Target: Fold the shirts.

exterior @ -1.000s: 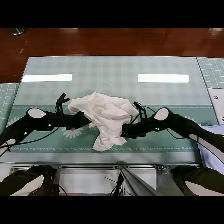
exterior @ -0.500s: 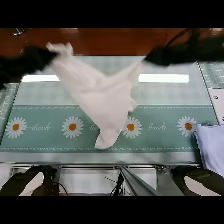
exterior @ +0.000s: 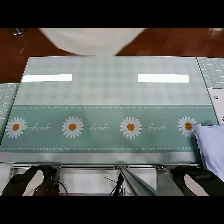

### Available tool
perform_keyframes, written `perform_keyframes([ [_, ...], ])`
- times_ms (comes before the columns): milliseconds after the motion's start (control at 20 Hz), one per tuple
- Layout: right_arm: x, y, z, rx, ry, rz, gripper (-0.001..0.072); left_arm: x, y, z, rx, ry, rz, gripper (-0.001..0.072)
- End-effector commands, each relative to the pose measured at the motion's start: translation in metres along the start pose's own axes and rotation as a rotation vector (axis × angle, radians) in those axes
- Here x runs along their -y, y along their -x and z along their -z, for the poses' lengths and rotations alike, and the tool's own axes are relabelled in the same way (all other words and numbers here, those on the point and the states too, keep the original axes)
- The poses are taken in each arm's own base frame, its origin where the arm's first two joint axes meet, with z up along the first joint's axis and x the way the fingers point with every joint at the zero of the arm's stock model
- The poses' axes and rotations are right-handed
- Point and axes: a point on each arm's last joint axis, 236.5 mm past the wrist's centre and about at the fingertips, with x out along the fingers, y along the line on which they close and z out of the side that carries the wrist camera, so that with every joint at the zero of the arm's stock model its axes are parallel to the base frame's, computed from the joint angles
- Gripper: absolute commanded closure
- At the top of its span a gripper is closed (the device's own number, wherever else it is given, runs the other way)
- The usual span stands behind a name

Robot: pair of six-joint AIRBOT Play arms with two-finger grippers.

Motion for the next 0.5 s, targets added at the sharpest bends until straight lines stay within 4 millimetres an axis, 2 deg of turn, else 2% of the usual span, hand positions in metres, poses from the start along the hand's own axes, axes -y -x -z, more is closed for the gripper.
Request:
perform_keyframes([
  [0,0.009,0.094,-0.038,0.172,0.067,0.158,0.0691,0.036,0.044,-0.034,0.060,-0.212,-0.098,0.0678],
  [100,0.002,0.123,-0.040,0.201,0.074,0.162,0.0691,0.052,0.062,-0.019,-0.010,-0.235,-0.118,0.0678],
  [200,-0.001,0.137,-0.028,0.166,0.062,0.170,0.0691,0.061,0.074,0.012,-0.140,-0.243,-0.108,0.0678],
  [300,0.000,0.137,-0.008,0.086,0.046,0.173,0.0691,0.061,0.082,0.049,-0.294,-0.172,-0.104,0.0678],
  [400,0.004,0.126,0.017,-0.017,0.028,0.173,0.0691,0.051,0.090,0.088,-0.447,-0.101,-0.110,0.0678],
  [450,0.008,0.115,0.037,-0.094,0.011,0.172,0.0691,0.043,0.094,0.111,-0.531,-0.055,-0.116,0.0677],
])
